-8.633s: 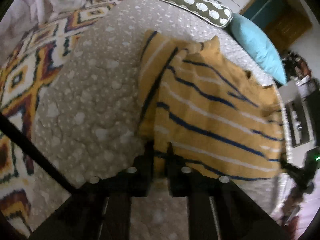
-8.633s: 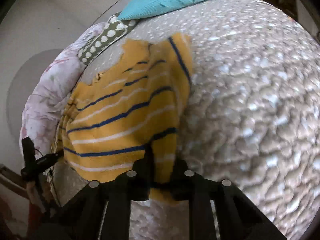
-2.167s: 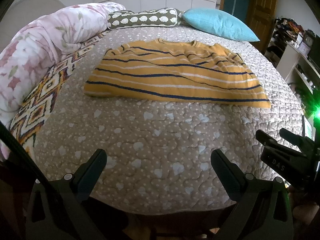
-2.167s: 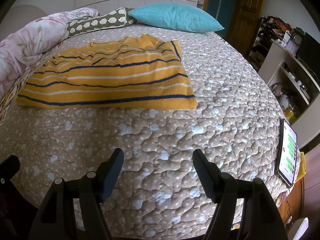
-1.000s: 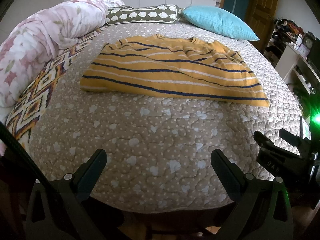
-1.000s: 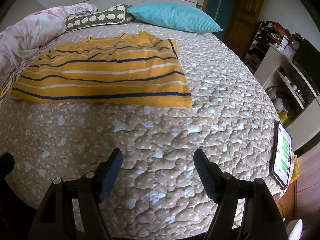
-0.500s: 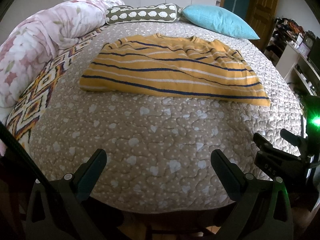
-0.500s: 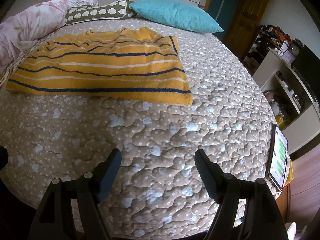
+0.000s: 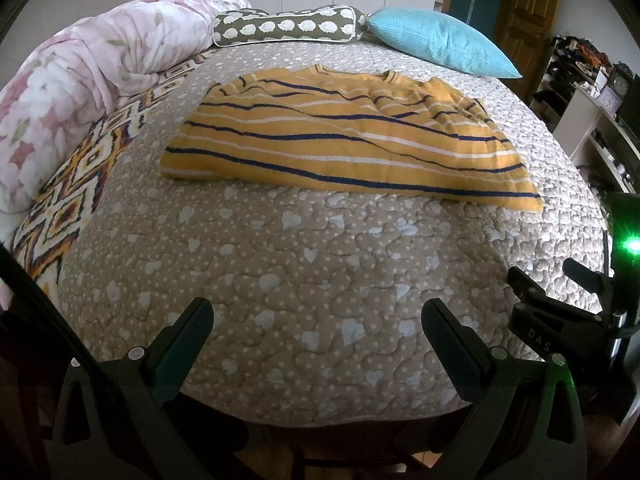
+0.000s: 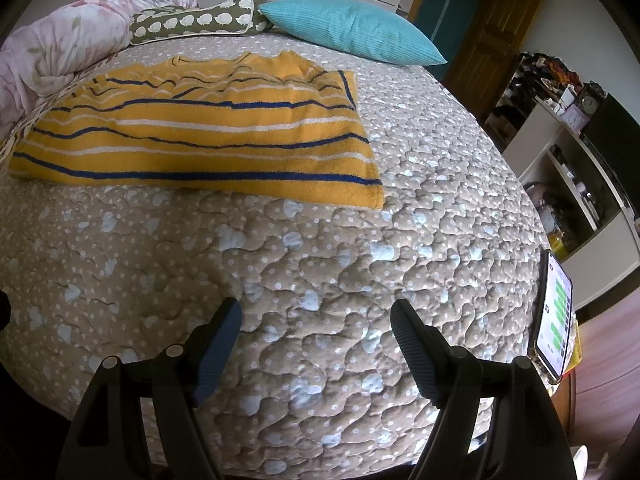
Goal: Fold small clothes
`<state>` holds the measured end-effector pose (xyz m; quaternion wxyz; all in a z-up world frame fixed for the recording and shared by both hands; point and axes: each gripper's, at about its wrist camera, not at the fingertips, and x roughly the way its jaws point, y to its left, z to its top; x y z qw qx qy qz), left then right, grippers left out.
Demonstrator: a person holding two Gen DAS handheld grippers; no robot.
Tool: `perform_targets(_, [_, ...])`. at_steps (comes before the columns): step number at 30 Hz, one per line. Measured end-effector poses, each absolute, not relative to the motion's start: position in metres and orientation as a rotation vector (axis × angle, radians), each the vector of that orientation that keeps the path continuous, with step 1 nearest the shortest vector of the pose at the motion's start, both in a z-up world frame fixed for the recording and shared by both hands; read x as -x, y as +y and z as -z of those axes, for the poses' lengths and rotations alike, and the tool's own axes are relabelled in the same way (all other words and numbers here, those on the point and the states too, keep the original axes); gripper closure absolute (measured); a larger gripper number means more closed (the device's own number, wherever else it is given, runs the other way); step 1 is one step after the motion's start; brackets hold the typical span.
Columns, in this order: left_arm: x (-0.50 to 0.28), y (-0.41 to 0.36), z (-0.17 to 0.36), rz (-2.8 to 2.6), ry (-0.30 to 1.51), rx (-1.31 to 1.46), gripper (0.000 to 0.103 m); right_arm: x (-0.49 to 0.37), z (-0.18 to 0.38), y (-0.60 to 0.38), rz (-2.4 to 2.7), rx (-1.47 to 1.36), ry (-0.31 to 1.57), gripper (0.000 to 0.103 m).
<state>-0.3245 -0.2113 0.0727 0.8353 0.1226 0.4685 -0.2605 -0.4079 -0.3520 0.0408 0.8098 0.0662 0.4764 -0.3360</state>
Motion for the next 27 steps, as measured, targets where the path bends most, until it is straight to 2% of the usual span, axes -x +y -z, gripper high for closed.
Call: perform_targets(27, [0.3239,-0.2097,-0.0680,0.549,1.007,-0.265,0.000,0.4086,-0.0381,-0.3536,0.720,-0.146,1.020,0.019])
